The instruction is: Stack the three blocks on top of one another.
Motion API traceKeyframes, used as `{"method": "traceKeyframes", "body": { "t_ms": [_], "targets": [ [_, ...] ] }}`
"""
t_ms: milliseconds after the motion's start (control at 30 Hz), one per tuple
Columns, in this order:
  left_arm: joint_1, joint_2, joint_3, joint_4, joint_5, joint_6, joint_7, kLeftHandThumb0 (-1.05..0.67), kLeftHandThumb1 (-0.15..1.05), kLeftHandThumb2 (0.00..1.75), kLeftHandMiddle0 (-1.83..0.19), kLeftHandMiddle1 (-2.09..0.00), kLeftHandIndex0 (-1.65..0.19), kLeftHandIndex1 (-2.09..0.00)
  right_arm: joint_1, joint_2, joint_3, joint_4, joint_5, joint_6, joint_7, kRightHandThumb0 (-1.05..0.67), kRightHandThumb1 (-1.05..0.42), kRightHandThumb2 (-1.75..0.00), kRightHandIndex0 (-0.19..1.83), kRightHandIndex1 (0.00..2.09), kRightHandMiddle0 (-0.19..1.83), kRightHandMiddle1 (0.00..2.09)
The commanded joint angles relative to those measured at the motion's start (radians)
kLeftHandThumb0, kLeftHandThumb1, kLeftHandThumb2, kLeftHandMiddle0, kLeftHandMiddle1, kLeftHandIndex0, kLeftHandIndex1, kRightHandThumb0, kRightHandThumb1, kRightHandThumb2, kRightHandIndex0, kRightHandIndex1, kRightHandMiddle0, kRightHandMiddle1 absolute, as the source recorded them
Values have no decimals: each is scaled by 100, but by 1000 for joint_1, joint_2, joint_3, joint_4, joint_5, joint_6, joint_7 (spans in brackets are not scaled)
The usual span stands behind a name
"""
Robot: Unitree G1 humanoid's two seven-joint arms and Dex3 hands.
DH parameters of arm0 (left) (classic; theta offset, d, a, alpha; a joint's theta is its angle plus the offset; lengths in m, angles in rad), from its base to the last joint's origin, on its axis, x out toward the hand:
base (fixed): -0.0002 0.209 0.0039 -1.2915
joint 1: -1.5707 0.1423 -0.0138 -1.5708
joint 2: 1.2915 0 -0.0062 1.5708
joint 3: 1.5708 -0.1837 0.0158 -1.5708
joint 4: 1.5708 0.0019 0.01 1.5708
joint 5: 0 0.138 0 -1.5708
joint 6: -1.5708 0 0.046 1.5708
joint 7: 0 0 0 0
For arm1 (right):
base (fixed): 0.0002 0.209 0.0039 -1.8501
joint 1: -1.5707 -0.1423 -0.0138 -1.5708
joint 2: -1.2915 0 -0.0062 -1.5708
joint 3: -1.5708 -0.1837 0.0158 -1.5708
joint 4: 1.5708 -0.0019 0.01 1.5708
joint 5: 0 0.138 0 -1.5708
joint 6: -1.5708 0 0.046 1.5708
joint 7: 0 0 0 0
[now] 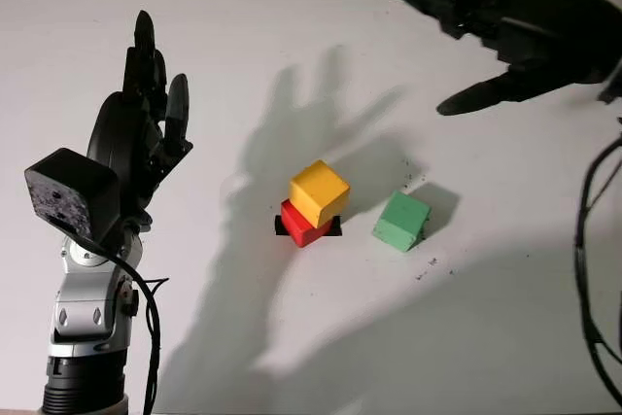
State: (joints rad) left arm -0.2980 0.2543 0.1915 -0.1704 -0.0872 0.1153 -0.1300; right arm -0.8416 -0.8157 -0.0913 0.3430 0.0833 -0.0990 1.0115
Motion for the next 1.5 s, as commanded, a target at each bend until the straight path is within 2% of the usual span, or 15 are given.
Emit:
{"method": "traceKeyframes", "body": {
  "t_ms": [0,100,233,533,633,700,900,1067,1467],
  "targets": [
    [6,7,-1,-13,-4,-7,-5,-82,105,68,19,0,19,0,43,-66,-9,-37,-20,-34,7,-75,-90,-6,-12,5,16,20],
    [2,8,0,-9,-3,-7,-5,-82,105,68,19,0,19,0,96,-126,2,-96,-43,-37,35,-71,-91,-6,-13,5,17,17],
    [-4,6,4,-5,-10,-5,-6,-81,105,68,19,0,19,0,147,-162,11,-150,-33,-62,83,-65,-91,-6,-16,4,19,13],
    [-23,4,2,12,-23,2,-7,-82,105,65,19,0,19,0,271,-162,73,-331,-143,-208,39,-61,-91,-6,-19,3,20,9],
    [-21,8,-1,9,-21,6,-9,-82,105,65,19,0,19,0,306,-122,98,-304,-198,-370,-46,-65,-96,-7,-17,5,20,8],
    [-20,9,-3,8,-18,4,-10,-82,105,66,19,0,19,0,327,-95,120,-267,-241,-474,-114,-61,-96,-6,-16,5,21,8],
    [-14,8,1,5,-19,0,-9,-82,105,66,19,0,19,0,328,-63,171,-192,-400,-669,-276,-62,-95,-5,-19,4,22,8],
    [-3,14,2,-6,-10,-2,-8,-81,105,67,19,0,19,0,322,-64,203,-154,-495,-732,-363,-60,-93,-5,-19,2,24,9],
    [0,16,6,5,-16,-10,-21,-81,105,66,19,0,19,0,297,-87,241,-68,-566,-789,-443,-50,-90,-5,-15,6,40,17]
  ]
}}
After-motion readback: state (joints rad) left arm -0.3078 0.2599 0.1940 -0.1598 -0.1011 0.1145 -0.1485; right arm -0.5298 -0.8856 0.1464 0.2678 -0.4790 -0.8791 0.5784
